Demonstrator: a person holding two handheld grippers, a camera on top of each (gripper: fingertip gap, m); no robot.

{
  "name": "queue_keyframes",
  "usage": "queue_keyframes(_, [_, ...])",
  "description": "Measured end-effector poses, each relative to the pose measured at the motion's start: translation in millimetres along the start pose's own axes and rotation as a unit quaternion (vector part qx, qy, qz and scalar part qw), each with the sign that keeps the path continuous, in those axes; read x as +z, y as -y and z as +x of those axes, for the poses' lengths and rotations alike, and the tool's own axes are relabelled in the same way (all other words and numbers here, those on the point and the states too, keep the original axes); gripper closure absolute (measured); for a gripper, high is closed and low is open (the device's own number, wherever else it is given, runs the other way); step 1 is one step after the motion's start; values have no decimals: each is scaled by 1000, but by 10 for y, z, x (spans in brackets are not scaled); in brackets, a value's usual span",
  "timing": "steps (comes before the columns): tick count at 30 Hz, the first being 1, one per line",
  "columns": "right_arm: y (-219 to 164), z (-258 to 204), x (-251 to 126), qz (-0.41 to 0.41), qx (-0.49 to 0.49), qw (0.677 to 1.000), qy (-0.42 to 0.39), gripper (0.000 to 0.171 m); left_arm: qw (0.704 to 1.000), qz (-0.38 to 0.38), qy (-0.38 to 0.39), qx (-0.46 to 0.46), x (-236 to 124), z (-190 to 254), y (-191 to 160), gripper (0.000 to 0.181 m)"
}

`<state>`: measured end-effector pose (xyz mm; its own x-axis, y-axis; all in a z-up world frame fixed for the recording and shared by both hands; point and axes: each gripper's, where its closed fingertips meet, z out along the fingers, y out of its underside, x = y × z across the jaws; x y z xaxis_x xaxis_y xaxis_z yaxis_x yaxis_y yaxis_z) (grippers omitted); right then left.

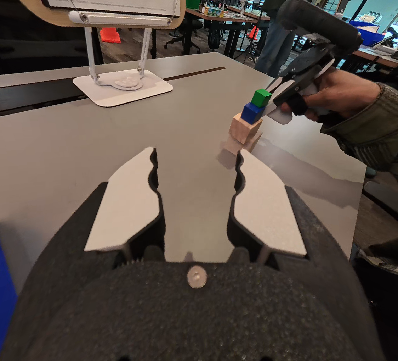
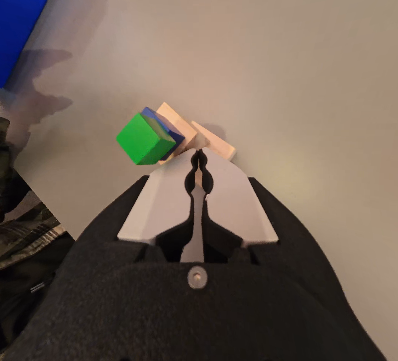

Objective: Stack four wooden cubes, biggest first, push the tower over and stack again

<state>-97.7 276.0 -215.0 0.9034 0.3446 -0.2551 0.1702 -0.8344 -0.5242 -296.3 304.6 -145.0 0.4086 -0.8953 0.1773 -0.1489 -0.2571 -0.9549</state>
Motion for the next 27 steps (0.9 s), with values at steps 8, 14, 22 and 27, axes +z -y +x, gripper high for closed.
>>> queue_keyframes(8, [93,-123,113,-11,-30,999,-8,171,1000,-8,-4,-20,70,-147,-157,111])
queue_keyframes(14, [-87,-43,-95,35,-49,998,-14,167,999,8,-32,10,170,-91,-217,111])
queue_keyframes(22, [-645,-21,-358,84,-119,989,-28,100,995,-16,-48,83,263,127,-274,104])
queue_keyframes(27, [-889,-34,-477,107,-178,977,-56,56,992,-55,-55,98,291,260,-380,93])
